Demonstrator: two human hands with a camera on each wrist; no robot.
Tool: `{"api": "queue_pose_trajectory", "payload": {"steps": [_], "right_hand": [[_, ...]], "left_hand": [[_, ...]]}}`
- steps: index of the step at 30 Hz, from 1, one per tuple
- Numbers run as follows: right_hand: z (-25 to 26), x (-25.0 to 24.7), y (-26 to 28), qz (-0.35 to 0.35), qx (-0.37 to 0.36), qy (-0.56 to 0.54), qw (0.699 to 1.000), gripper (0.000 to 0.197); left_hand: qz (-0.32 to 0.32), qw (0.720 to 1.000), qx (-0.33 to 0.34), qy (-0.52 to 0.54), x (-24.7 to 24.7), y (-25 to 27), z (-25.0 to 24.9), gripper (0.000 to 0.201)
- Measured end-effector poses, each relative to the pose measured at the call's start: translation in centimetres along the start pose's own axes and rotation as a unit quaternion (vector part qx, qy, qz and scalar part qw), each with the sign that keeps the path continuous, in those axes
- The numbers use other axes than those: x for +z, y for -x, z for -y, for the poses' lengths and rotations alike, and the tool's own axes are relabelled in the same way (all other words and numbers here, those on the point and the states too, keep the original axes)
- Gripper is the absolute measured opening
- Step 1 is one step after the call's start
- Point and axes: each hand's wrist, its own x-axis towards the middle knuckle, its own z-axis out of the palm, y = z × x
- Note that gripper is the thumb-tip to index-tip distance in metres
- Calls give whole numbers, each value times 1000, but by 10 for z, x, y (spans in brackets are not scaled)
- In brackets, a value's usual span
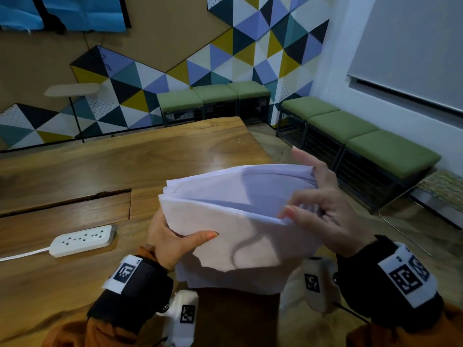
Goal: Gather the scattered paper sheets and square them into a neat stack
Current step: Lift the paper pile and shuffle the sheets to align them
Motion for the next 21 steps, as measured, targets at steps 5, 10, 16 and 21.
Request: {"api": "queue_pose_trajectory", "payload": {"steps": [5,10,16,21], "right_hand": [[-23,-8,9,-23,6,-16,1000,59],[-45,-2,10,-96,36,-82,991,60],[-59,25,-11,-130,83,-216,964,107],[-59,28,-27,-126,101,-272,949,62]], "left_hand": [[-3,1000,-14,-1,2,-2,2,47],[-6,999,-25,28,4,-5,3,51],[1,998,-49,43,6,-20,14,48],[-19,999,7,38,-3,-28,-6,48]]}}
